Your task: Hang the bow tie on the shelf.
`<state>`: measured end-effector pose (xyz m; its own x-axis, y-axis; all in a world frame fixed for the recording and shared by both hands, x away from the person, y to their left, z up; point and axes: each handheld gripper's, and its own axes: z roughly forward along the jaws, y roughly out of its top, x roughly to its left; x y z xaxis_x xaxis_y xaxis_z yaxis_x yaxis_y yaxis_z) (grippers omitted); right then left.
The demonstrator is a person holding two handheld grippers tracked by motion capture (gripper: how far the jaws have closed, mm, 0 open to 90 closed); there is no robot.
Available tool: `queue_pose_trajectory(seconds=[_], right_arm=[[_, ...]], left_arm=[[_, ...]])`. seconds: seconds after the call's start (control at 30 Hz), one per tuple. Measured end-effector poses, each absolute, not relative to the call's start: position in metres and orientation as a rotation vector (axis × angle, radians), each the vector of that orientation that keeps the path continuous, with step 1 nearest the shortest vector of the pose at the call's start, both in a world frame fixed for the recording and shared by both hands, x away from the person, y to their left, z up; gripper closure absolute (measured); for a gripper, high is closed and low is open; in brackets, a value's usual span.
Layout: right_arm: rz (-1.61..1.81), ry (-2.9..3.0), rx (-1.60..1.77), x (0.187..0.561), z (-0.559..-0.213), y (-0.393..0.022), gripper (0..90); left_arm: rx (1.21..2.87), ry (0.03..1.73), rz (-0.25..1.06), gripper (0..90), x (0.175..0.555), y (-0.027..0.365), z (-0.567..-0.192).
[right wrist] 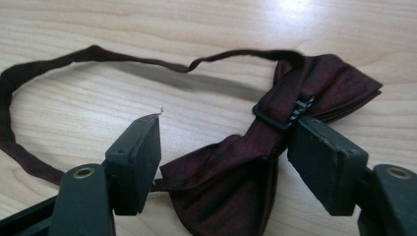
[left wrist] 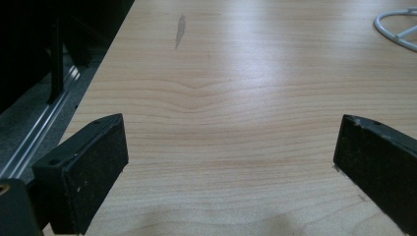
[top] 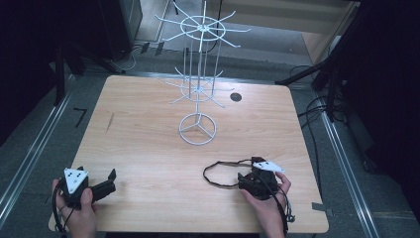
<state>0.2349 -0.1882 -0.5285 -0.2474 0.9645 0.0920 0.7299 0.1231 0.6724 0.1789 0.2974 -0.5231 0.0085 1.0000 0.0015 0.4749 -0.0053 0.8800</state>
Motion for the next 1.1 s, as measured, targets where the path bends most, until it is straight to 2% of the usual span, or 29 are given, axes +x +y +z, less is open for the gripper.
queue_pose_trajectory(seconds=[0.13,0.27,0.53,0.57,1.1], right_arm=[[0.861,2.010,1.667,0.235,-0.532,-0.190,32.2],[0.855,2.015,1.669,0.235,-0.535,-0.193,42.1],[0.848,2.037,1.615,0.231,-0.534,-0.197,66.3],[0.847,2.035,1.607,0.231,-0.534,-0.197,73.1],[0.921,1.974,1.504,0.226,-0.517,-0.196,74.4]], left_arm=[[1.568,1.559,0.924,0.4,0.179,0.298,-0.523],[1.570,1.558,0.927,0.4,0.179,0.297,-0.523],[1.571,1.555,0.924,0.4,0.179,0.298,-0.523],[1.572,1.555,0.922,0.4,0.179,0.298,-0.523],[1.570,1.556,0.920,0.4,0.179,0.298,-0.523]])
